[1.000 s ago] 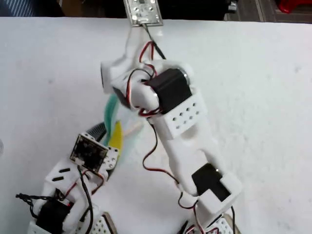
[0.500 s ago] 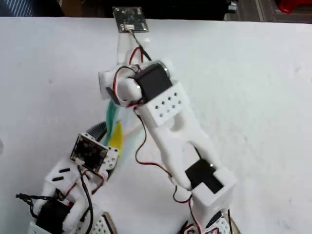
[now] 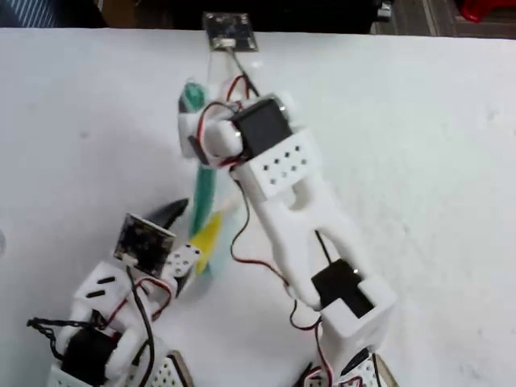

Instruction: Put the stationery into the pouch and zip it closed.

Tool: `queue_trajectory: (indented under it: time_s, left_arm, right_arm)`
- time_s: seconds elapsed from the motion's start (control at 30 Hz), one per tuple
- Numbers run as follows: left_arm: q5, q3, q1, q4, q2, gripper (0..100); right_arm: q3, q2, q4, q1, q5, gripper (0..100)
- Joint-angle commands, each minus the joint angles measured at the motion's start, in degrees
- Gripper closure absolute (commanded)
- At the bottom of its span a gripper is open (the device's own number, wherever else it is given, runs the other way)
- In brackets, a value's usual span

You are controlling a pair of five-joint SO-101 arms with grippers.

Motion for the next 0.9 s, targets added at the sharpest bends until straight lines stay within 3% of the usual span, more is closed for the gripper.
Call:
queue_trajectory:
  time_s: [0.0, 0.2, 0.6, 0.87]
  left_arm:
    - [1.93, -3.87, -4.79, 1.58, 0.13, 77]
    - [2.11, -6.77, -6.37, 4.66, 0.13, 77]
    - [1.67, -12.84, -6.37, 11.08, 0.13, 77]
    - [1.67, -12.75, -6.46, 10.99, 0.13, 77]
  right_arm:
    - [-0.35, -1.89, -5.05, 2.24, -0.44, 98.2]
    - [-0.35, -4.18, -11.65, 0.04, 0.0, 98.2]
    - [0.7, -9.8, -9.45, 3.82, 3.69, 98.3]
    - [10.99, -4.44, -4.53, 19.3, 4.13, 98.3]
